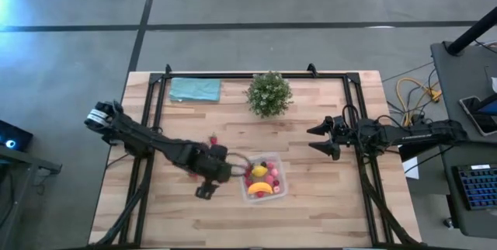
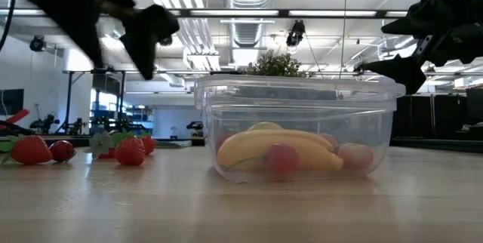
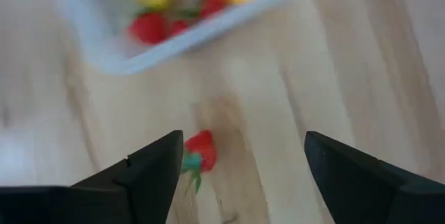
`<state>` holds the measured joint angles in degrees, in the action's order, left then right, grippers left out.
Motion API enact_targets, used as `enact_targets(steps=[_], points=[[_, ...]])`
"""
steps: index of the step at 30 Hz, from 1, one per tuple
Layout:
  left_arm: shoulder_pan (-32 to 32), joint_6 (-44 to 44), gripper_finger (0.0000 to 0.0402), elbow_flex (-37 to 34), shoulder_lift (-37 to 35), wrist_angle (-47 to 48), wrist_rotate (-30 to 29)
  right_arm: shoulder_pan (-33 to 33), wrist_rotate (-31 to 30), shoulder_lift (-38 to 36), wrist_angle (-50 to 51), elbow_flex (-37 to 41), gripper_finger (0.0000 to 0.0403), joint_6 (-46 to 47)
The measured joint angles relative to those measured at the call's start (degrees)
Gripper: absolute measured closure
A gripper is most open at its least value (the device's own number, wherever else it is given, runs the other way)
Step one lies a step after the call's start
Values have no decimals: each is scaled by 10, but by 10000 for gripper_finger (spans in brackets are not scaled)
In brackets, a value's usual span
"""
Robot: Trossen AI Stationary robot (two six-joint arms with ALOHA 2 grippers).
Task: Pick and placing Produce into tupperware
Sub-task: Put the red strawberry into the transparent bin
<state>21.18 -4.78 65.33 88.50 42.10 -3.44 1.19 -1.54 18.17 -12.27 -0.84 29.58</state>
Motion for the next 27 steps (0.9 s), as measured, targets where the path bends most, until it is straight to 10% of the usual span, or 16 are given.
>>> enact_targets(steps=[27], points=[[-33, 37, 121, -123, 63, -146, -33, 0, 0, 0, -1, 0, 60, 0]])
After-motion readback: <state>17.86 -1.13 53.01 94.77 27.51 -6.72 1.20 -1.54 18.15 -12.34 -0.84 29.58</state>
